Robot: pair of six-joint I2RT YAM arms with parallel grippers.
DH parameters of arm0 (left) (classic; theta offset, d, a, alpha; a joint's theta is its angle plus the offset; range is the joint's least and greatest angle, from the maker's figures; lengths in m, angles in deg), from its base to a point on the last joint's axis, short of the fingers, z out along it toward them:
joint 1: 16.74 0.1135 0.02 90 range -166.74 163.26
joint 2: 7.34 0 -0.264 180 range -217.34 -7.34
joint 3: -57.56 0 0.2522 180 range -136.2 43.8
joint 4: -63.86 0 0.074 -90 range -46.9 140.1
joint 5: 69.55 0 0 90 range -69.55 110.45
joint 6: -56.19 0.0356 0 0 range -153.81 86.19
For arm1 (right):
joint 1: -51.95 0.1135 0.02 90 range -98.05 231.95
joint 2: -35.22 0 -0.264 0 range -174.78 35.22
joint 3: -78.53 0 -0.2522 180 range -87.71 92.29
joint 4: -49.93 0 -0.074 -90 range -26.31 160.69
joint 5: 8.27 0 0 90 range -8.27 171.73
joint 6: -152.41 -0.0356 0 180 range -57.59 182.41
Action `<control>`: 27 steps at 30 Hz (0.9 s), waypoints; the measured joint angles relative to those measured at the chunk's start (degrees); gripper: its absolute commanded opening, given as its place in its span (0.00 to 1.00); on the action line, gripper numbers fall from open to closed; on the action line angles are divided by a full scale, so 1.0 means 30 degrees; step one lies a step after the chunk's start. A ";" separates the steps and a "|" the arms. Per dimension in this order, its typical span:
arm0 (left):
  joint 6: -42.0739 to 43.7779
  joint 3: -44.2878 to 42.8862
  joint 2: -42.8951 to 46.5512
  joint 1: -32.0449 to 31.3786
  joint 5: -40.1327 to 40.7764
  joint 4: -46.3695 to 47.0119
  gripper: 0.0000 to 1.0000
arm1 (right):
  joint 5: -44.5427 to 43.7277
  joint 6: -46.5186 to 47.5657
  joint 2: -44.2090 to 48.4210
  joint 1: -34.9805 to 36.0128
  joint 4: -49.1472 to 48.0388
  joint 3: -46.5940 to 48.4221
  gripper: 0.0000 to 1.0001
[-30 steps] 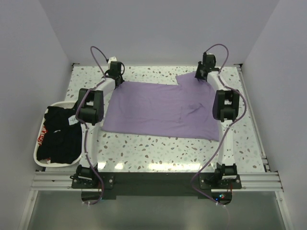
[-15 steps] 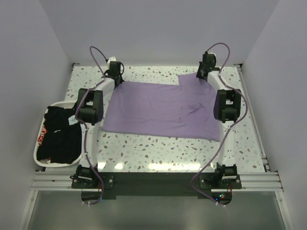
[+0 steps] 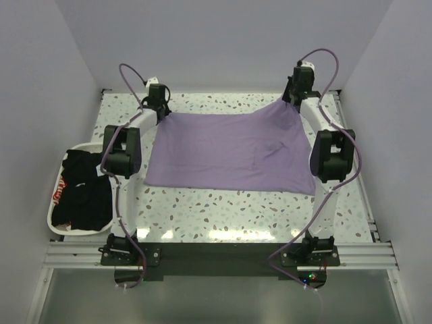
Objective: Fold and stack the t-shirts
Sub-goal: Fold the tshirt
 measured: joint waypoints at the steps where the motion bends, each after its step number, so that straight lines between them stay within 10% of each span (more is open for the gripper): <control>1: 0.0000 0.0073 0.0124 0.0022 -0.0044 0.0015 0.14 | 0.0000 -0.0022 0.0342 0.0000 -0.0066 -0.0517 0.00; 27: -0.1639 0.8429 0.7308 0.0765 -0.1887 0.3235 0.10 | -0.0109 -0.2084 1.0768 -0.0080 -0.1304 -1.2524 0.00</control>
